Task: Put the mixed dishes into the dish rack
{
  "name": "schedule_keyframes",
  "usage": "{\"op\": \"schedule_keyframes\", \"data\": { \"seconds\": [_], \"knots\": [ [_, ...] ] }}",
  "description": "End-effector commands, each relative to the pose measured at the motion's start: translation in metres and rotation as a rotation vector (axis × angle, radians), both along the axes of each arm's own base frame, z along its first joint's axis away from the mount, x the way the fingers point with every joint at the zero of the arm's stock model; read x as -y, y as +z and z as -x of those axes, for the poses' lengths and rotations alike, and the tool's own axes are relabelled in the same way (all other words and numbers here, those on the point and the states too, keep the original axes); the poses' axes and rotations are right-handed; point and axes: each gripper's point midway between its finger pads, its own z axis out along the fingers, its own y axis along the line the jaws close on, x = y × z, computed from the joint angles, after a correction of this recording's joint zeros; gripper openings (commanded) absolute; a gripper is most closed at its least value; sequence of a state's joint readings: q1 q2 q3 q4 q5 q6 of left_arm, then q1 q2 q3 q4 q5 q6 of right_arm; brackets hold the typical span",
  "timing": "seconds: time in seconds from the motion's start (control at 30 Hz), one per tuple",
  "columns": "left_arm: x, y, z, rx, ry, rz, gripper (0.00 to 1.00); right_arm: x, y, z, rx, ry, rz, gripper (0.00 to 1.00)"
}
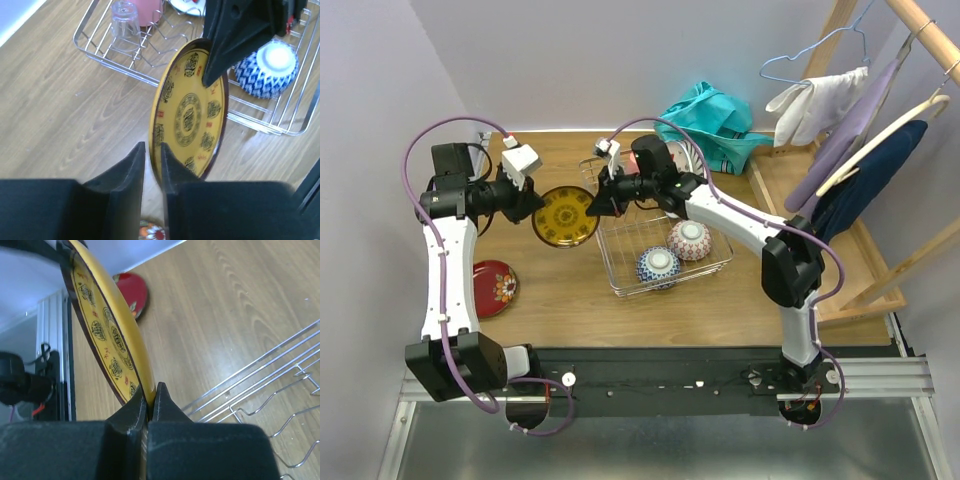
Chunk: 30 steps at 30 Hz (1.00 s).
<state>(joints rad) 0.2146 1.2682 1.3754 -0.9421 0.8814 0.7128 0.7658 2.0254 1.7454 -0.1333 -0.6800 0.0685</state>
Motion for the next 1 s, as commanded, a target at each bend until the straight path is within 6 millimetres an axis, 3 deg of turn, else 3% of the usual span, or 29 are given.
{"op": "schedule_keyframes", "data": {
  "seconds": [0.0, 0.07, 0.1, 0.13, 0.2, 0.37, 0.43, 0.53, 0.67, 0.8, 0.97],
  "knots": [
    [-0.011, 0.005, -0.026, 0.068, 0.140, -0.003, 0.53, 0.010, 0.050, -0.020, 0.075, -0.181, -0.052, 0.01],
    [-0.017, 0.012, -0.037, 0.112, 0.210, 0.015, 0.63, 0.026, 0.057, -0.044, 0.106, -0.359, -0.025, 0.00],
    [-0.024, 0.033, -0.049, 0.186, 0.290, 0.047, 0.76, 0.037, 0.066, -0.049, 0.120, -0.427, -0.019, 0.00],
    [-0.028, 0.043, -0.055, 0.227, 0.327, 0.064, 0.97, 0.049, 0.070, -0.060, 0.145, -0.523, -0.003, 0.00],
    [-0.036, 0.069, -0.068, 0.332, 0.399, 0.100, 0.99, 0.068, 0.079, -0.065, 0.175, -0.603, 0.031, 0.00],
    [-0.047, 0.089, -0.087, 0.363, 0.539, 0.183, 0.98, 0.150, 0.093, -0.095, 0.246, -1.058, 0.152, 0.00],
    [-0.045, 0.082, -0.092, 0.341, 0.542, 0.183, 0.98, 0.184, 0.097, -0.098, 0.293, -1.206, 0.216, 0.00],
    [-0.041, 0.069, -0.098, 0.301, 0.538, 0.190, 0.99, 0.221, 0.092, -0.098, 0.350, -1.364, 0.305, 0.00],
    [-0.038, 0.053, -0.105, 0.274, 0.541, 0.204, 0.98, 0.254, 0.085, -0.093, 0.381, -1.523, 0.403, 0.00],
    [-0.036, 0.043, -0.108, 0.246, 0.538, 0.212, 0.98, 0.261, 0.070, -0.093, 0.361, -1.570, 0.480, 0.01],
    [-0.035, 0.032, -0.109, 0.213, 0.538, 0.212, 0.98, 0.250, 0.059, -0.097, 0.322, -1.544, 0.507, 0.00]
  ]
}}
